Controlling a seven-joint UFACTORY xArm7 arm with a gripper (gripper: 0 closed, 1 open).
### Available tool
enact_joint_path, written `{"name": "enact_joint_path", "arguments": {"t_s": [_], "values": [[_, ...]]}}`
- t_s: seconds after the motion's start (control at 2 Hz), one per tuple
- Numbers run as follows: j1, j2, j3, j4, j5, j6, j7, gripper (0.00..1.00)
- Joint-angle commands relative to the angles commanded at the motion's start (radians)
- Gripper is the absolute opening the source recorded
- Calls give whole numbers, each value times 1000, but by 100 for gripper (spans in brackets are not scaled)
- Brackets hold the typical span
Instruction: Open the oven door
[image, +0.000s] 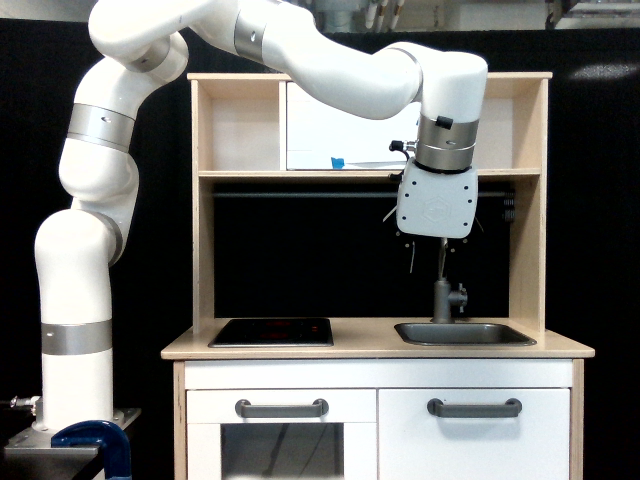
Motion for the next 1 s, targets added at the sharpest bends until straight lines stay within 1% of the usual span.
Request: {"name": "enact_joint_path", "arguments": {"t_s": [0.5,1.0], "values": [[-7,-99,60,-80,132,-49,98,100],[-69,-98,65,-89,271,-23,45,100]]}}
